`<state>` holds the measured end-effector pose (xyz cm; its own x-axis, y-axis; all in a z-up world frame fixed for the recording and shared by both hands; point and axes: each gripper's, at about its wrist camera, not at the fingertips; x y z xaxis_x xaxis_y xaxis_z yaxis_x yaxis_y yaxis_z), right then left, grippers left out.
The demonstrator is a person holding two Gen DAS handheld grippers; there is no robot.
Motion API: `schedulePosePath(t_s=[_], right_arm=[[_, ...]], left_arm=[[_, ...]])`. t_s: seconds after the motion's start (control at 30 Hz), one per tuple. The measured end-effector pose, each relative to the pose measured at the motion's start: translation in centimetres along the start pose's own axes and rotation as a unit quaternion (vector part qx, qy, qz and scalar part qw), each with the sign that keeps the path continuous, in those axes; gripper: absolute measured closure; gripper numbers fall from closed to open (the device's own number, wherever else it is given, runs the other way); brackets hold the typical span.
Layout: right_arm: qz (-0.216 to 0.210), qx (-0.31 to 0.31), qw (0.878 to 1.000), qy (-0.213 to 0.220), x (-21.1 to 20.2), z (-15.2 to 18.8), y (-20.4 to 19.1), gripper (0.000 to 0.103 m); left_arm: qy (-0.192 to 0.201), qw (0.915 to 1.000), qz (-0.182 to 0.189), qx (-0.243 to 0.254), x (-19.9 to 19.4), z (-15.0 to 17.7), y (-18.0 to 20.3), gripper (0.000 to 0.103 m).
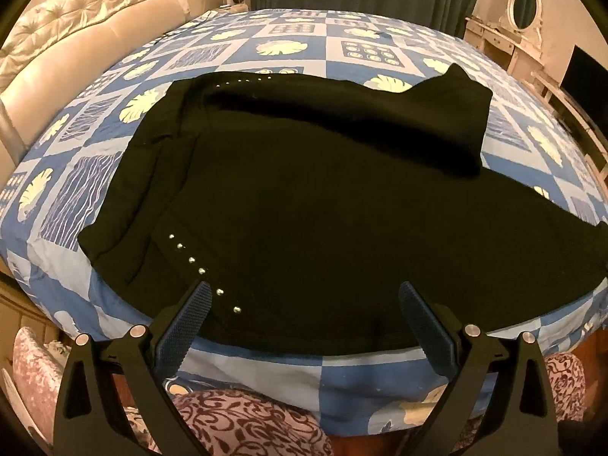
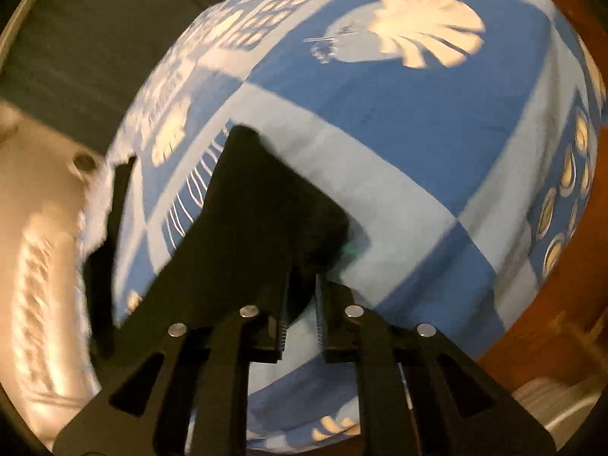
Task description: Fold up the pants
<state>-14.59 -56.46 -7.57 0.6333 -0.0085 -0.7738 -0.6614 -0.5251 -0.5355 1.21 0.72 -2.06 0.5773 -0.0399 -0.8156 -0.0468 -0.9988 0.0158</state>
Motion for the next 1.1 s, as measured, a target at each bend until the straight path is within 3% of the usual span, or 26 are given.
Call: schedulePosePath(t_s=[0.07, 0.13, 0.17, 0.23, 0.37, 0.47, 0.67, 0.83, 0.97, 1.1], right_arm=[[0.013, 0.005, 1.0, 0.009, -0.6, -0.1, -0.1, 0.08], [0.055, -0.009, 0.998, 0.043, -1.9, -0.6, -0.7, 0.062], [0.076, -0.018, 0.995, 0.064, -2.7, -0.6, -1.0, 0.047], [0.094, -0.038, 0.99, 0.096, -3.9, -0.6, -2.3, 0.042], [0.056, -0.091, 0.99, 0.088, -4.1, -0.3, -5.4, 0.041], [0.0, -0.167, 0.984, 0.07, -3.3, 1.3, -11.1, 0.035], [-0.12, -0.328, 0.937, -0.017, 2.0, 5.7, -26.0, 0.026], [-0.169, -0.412, 0.892, -0.077, 7.7, 9.9, -36.5, 0.025], [-0.195, -0.469, 0.855, -0.108, 11.0, 12.1, -42.0, 0.025], [-0.208, -0.516, 0.817, -0.149, 14.5, 12.8, -46.3, 0.024]], left_arm=[[0.002, 1.0, -0.004, -0.007, 0.0, -0.2, -0.5, 0.005], [0.002, 0.9998, 0.009, -0.018, 0.1, -0.4, -1.0, 0.005], [0.001, 0.9997, 0.013, -0.021, 0.1, -0.5, -1.2, 0.005], [-0.002, 0.9997, 0.016, -0.019, 0.2, -0.8, -1.3, 0.005], [0.003, 0.9997, 0.019, -0.015, 0.1, -1.0, -1.4, 0.005], [-0.004, 0.999, 0.041, -0.018, 0.1, -1.4, -1.6, 0.005], [-0.005, 0.9971, 0.074, 0.018, 0.4, -4.6, -4.0, 0.005], [0.006, 0.998, 0.055, 0.032, 3.0, -9.9, -8.5, 0.005], [0.008, 0.9987, 0.046, -0.019, 6.5, -15.4, -14.3, 0.005], [-0.003, 0.9938, 0.074, -0.083, 10.7, -20.1, -21.4, 0.005]])
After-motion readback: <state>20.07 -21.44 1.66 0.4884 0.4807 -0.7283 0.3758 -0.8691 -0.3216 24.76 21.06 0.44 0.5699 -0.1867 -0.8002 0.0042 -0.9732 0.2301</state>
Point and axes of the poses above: each gripper's, at about its wrist camera, not at the fingertips, and x roughly the way its jaws point, y to its right, z to its underside, and after that the axes turned 2 degrees about y, right-handed
